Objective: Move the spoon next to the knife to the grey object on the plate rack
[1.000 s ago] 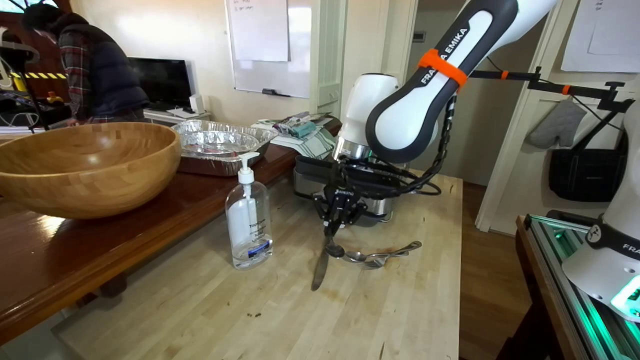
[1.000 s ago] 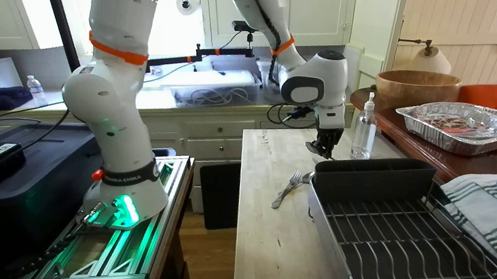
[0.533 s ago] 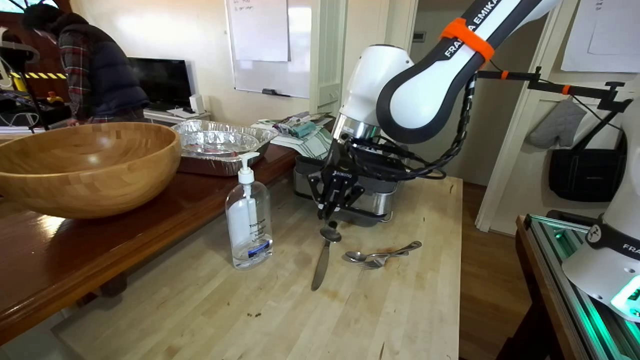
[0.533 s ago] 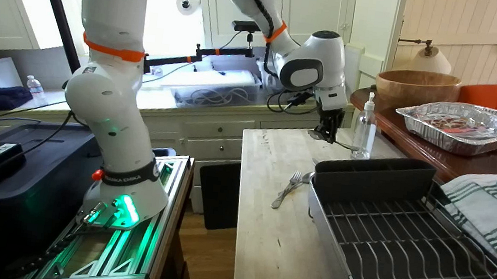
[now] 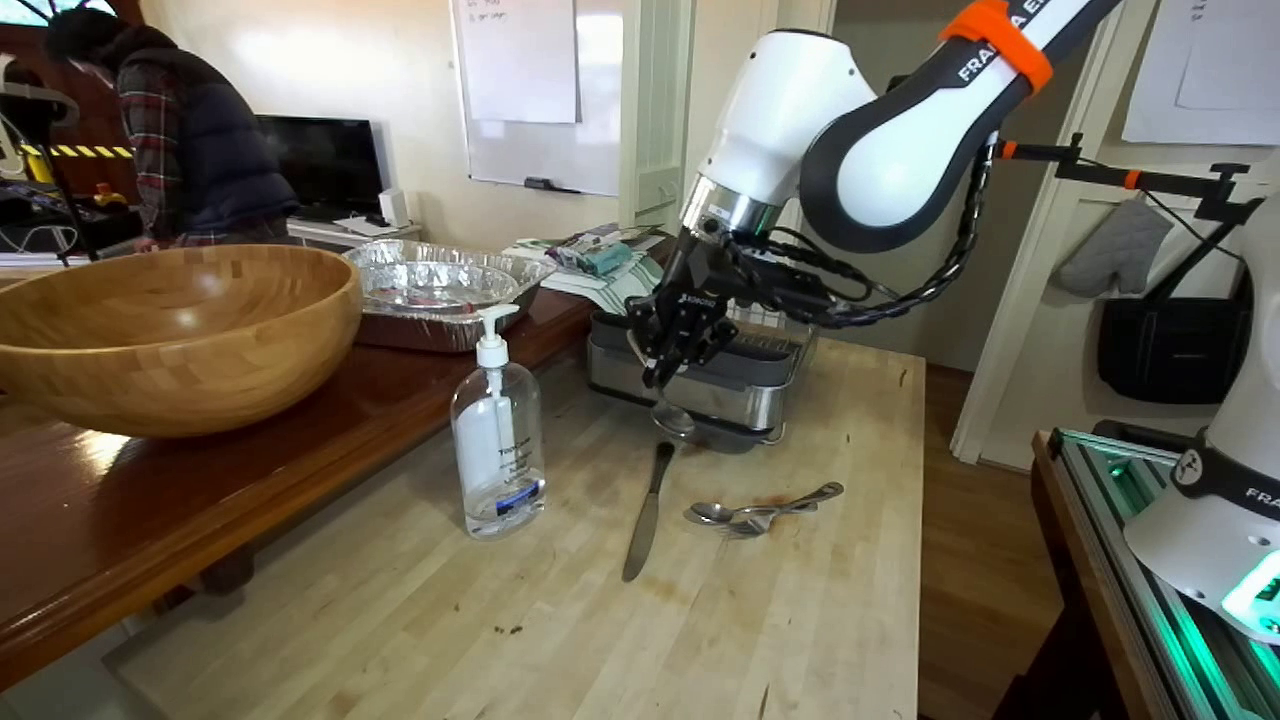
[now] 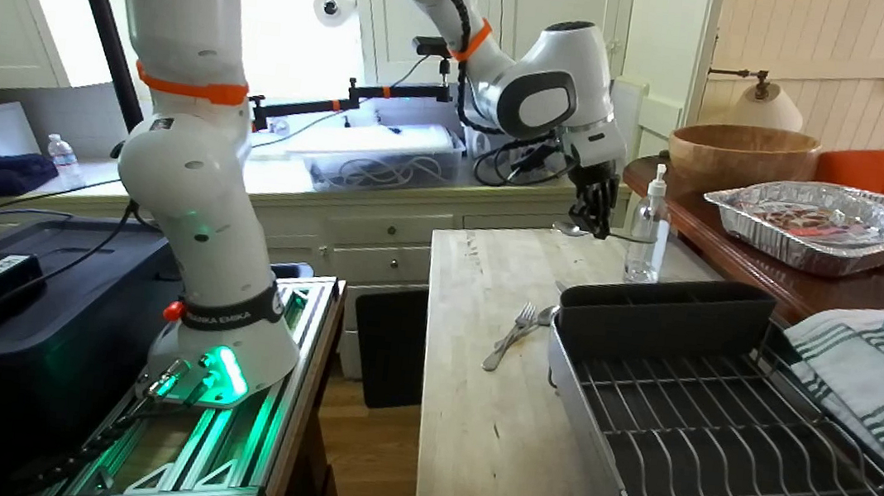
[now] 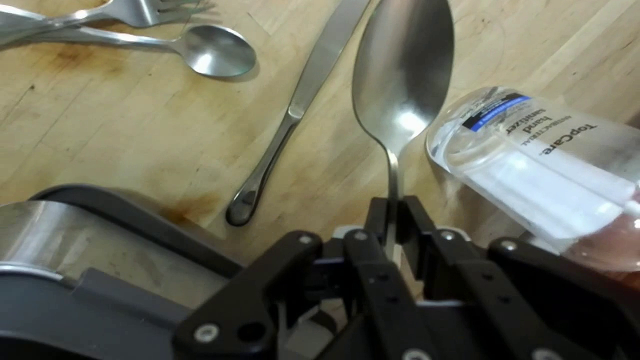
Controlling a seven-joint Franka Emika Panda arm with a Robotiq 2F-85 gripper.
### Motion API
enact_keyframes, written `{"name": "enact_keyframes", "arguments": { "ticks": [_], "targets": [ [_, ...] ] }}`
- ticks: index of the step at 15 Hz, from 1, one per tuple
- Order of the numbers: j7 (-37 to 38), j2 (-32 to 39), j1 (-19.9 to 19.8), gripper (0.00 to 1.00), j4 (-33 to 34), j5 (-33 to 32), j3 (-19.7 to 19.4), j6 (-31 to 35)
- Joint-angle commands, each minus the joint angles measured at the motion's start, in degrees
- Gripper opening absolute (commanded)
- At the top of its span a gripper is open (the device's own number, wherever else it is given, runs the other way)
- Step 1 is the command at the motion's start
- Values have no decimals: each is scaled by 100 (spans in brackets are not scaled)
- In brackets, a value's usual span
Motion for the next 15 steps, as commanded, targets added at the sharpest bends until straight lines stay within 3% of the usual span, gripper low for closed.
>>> {"name": "enact_keyframes", "arguments": {
  "ticks": [1,9,15],
  "targets": [
    [774,-496,49,3,-358,-959,-226,96],
    [2563,-1108,-103,3,-399,-3153,-637,8],
    [3600,-1204,-353,3,-270,-4383,-746,-130]
  ]
}}
